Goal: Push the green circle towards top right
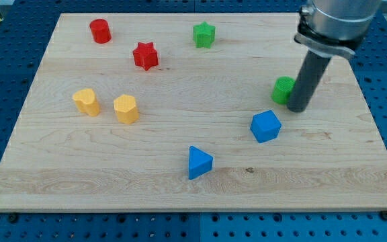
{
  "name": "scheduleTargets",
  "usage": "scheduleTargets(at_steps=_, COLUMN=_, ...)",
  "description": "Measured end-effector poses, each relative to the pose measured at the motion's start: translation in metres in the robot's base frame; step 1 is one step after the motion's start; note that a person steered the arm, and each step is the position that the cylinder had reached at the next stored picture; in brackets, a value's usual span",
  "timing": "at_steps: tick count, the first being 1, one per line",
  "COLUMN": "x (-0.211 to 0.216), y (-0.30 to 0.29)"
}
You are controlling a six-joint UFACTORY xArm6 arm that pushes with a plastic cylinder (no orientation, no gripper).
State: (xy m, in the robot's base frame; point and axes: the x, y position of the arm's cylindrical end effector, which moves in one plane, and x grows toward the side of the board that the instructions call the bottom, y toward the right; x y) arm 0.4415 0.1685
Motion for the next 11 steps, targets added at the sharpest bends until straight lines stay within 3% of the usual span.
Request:
scheduleTargets(at_steps=1, x=-0.051, y=0.000)
scheduleTargets(at_steps=2, x=-0.049, y=0.000)
scheduleTargets(at_steps=3, x=-0.011, y=-0.009)
scheduleTargets(at_steps=4, x=-0.018, y=-0.049)
scheduleTargets(at_steps=5, x=-0.045, y=-0.043)
scheduleTargets(at_steps=6, x=-0.062, y=0.005)
scheduleTargets(at_steps=7, x=-0.071, y=0.017)
scheduleTargets(at_steps=9, x=-0.051, y=-0.048)
scheduleTargets(at_steps=10, x=-0.075, y=-0.032)
scheduleTargets(at_steps=11, x=-0.106, y=0.023)
